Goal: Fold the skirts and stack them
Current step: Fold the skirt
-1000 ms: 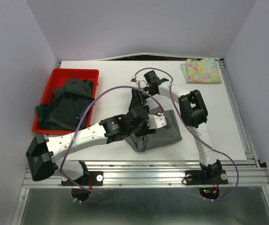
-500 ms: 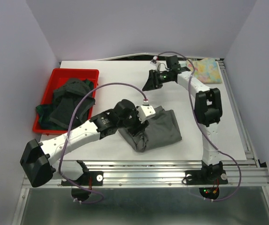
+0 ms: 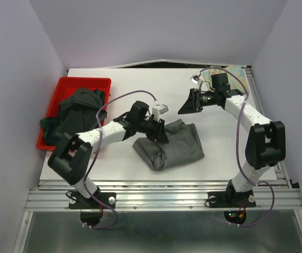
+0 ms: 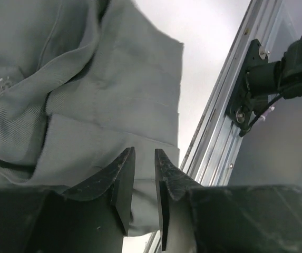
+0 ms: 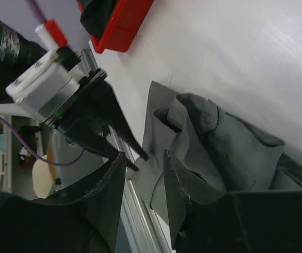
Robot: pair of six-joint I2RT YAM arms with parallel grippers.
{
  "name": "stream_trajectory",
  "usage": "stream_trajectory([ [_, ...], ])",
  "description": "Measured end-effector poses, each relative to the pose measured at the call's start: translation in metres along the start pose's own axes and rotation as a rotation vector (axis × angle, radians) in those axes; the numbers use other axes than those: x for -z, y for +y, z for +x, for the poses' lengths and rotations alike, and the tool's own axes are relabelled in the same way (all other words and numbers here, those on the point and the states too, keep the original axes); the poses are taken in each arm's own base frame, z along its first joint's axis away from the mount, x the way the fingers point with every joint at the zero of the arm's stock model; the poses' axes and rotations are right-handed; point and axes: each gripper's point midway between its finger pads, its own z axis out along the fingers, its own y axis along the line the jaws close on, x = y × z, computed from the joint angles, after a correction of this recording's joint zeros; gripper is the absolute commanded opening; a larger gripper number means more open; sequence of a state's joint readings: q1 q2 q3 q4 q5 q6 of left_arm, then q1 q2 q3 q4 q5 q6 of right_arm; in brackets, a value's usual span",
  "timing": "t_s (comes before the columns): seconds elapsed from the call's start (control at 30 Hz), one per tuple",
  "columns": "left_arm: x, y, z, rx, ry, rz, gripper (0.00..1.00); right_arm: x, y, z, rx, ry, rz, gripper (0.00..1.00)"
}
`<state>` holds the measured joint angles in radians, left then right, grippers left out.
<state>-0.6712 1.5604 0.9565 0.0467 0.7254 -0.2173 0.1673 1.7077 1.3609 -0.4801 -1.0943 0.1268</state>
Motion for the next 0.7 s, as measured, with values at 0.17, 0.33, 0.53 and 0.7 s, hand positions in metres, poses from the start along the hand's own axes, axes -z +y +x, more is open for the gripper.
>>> stream_trajectory([
  [0.17, -0.021, 0.038, 0.017, 0.18, 0.062, -0.016, 0.33, -0.012, -0.023, 0.06, -0.194, 0.088, -0.022, 0.39],
  [0.33, -0.027, 0.082, 0.019, 0.303, 0.068, -0.059, 0.32, -0.025, -0.055, 0.085, -0.286, 0.13, -0.007, 0.39],
  [0.53, -0.03, 0.104, 0.016, 0.329, 0.073, -0.081, 0.49, -0.042, -0.108, 0.106, -0.363, 0.158, 0.106, 0.38],
  [0.7, -0.034, 0.113, -0.011, 0.223, 0.08, -0.122, 0.6, -0.046, -0.131, 0.092, -0.359, 0.128, 0.204, 0.41],
])
